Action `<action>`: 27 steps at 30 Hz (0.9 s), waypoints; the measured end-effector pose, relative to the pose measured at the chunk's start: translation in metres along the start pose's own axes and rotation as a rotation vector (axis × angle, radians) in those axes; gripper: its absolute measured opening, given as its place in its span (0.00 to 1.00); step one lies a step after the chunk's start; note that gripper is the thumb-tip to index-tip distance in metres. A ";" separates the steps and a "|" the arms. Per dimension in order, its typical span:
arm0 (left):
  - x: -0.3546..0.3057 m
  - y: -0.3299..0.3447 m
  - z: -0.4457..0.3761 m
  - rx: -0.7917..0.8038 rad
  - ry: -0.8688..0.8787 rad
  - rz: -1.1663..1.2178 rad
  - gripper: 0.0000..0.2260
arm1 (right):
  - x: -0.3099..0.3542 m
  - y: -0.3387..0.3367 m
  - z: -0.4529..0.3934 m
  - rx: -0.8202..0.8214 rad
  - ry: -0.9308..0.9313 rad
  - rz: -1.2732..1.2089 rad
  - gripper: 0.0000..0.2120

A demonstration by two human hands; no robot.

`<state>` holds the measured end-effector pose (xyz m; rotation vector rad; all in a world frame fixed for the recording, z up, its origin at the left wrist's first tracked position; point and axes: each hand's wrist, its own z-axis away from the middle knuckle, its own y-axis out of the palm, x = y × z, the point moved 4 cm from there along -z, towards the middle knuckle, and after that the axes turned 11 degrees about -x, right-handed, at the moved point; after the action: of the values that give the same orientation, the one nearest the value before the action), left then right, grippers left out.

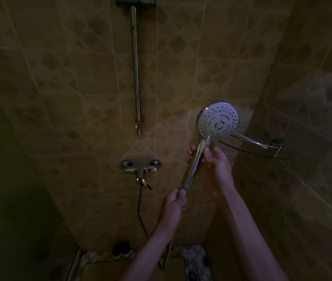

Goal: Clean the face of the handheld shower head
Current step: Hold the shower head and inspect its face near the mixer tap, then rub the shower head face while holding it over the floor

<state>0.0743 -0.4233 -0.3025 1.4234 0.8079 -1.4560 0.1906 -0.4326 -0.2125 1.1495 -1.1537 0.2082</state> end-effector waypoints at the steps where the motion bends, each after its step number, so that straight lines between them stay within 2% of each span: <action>1: 0.000 0.001 0.000 0.003 0.005 0.008 0.09 | 0.000 0.001 0.000 -0.002 -0.012 -0.002 0.09; 8: -0.009 0.006 -0.004 0.034 0.036 0.076 0.08 | 0.011 -0.007 -0.012 0.002 -0.058 -0.075 0.09; 15: -0.019 0.006 -0.028 -0.016 0.139 0.035 0.08 | 0.029 -0.003 -0.023 -0.014 -0.120 0.120 0.08; 23: -0.072 -0.005 -0.063 -0.042 0.294 0.003 0.07 | 0.037 0.001 -0.042 0.005 -0.099 0.110 0.07; 27: -0.111 -0.011 -0.085 -0.079 0.392 -0.127 0.07 | 0.043 0.008 -0.059 0.013 -0.089 0.127 0.06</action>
<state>0.0875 -0.3230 -0.2045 1.6460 1.2048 -1.2361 0.2408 -0.3994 -0.1709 1.1070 -1.3071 0.2647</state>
